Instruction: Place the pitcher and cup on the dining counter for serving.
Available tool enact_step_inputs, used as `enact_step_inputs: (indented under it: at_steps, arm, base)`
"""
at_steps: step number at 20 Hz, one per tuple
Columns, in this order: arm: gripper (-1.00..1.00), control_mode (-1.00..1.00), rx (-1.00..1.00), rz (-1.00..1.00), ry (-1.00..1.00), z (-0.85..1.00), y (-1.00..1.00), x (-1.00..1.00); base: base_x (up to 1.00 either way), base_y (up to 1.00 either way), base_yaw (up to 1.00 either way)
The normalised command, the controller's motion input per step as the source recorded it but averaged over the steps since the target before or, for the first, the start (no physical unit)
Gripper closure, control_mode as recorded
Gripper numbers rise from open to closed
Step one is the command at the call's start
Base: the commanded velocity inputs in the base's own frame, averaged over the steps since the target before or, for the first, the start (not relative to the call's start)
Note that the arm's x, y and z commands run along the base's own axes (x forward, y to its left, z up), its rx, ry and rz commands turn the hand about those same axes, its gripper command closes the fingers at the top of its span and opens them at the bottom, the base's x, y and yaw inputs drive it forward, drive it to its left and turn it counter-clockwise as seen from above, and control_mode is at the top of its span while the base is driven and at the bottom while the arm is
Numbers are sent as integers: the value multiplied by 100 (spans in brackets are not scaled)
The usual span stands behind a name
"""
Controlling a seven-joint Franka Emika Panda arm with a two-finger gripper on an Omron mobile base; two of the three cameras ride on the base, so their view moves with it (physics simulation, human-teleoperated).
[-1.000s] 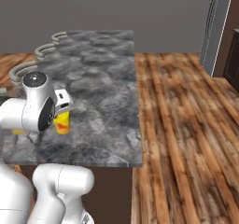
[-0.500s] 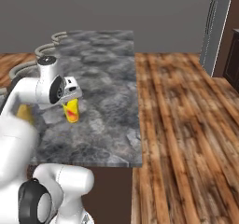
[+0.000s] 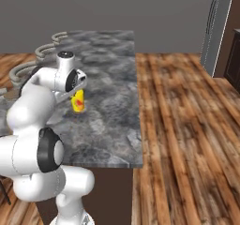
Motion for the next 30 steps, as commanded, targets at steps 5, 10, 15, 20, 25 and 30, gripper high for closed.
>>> enact_step_inputs:
  at_steps: [5, 10, 15, 20, 25, 30]
  arm:
    - [100, -100, 0, 21, 11, 0, 5, 66]
    - [100, -100, -3, -1, 1, -23, 34, 59]
    - [100, -100, -4, 0, 0, -63, 32, 45]
    - [100, -100, -3, 0, 0, -86, 22, 0]
    - [100, -100, 0, 0, 0, -80, 9, 0]
    - [100, -100, 0, 0, 0, -62, 0, -1]
  base:
    - [0, 0, 0]
    - [0, 0, 0]
    - [0, 0, 0]
    - [0, 0, 0]
    - [0, 0, 0]
    - [0, 0, 0]
